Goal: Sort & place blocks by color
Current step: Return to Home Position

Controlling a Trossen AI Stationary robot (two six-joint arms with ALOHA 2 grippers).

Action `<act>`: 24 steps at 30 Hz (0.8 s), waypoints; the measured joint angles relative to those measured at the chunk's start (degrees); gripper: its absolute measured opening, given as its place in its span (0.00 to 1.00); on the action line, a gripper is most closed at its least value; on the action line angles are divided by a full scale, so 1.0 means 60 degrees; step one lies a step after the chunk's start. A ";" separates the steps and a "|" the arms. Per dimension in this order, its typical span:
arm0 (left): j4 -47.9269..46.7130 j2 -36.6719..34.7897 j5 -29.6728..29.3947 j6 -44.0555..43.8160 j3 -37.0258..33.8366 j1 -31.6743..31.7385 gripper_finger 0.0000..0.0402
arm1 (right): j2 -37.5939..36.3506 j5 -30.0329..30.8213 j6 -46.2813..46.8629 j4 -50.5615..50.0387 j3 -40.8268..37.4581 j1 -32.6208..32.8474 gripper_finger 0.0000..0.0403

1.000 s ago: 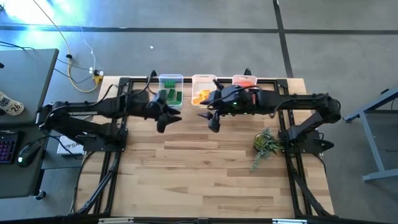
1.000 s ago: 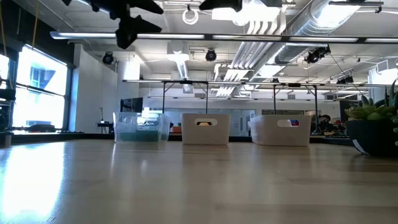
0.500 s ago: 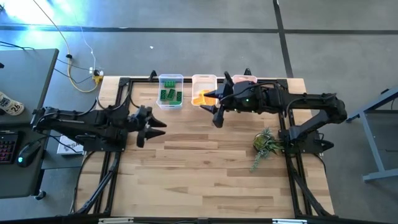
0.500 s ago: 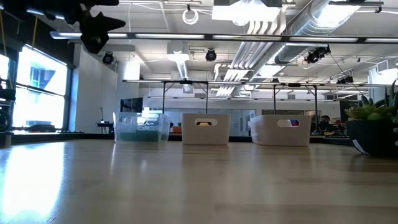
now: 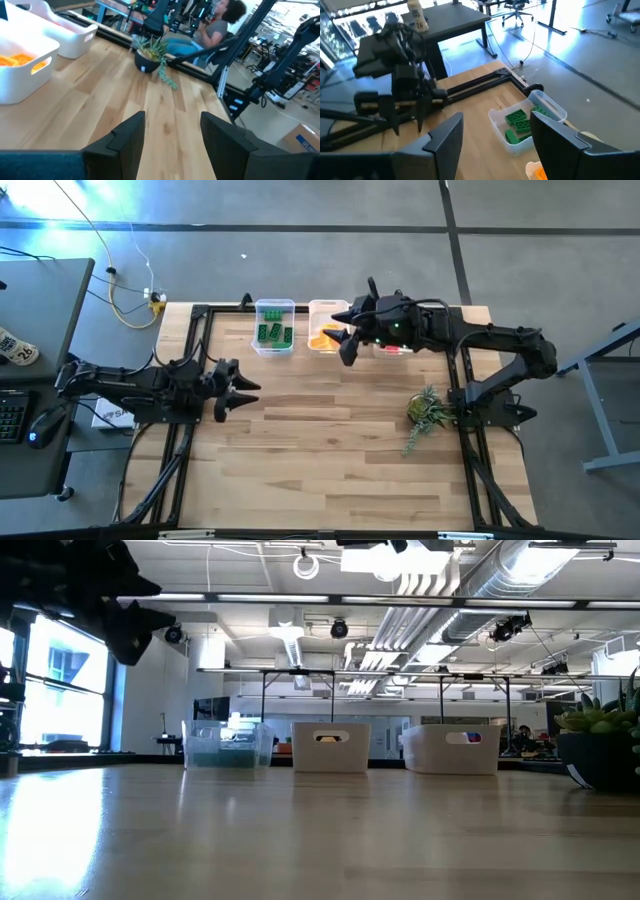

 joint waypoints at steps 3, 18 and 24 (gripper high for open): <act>-0.0024 -0.0382 0.0004 0.0065 -0.0355 0.0000 0.45 | 0.0000 -0.0001 0.0302 0.0061 0.0000 -0.0047 0.53; 0.0012 -0.2176 0.0281 0.0515 -0.1239 0.0000 0.45 | 0.0000 -0.0003 0.0432 0.0329 0.0000 -0.0227 0.53; 0.0188 -0.2757 0.0325 0.0240 -0.1671 0.0000 0.45 | -0.0457 0.0004 0.0147 -0.0364 -0.0004 -0.0458 0.53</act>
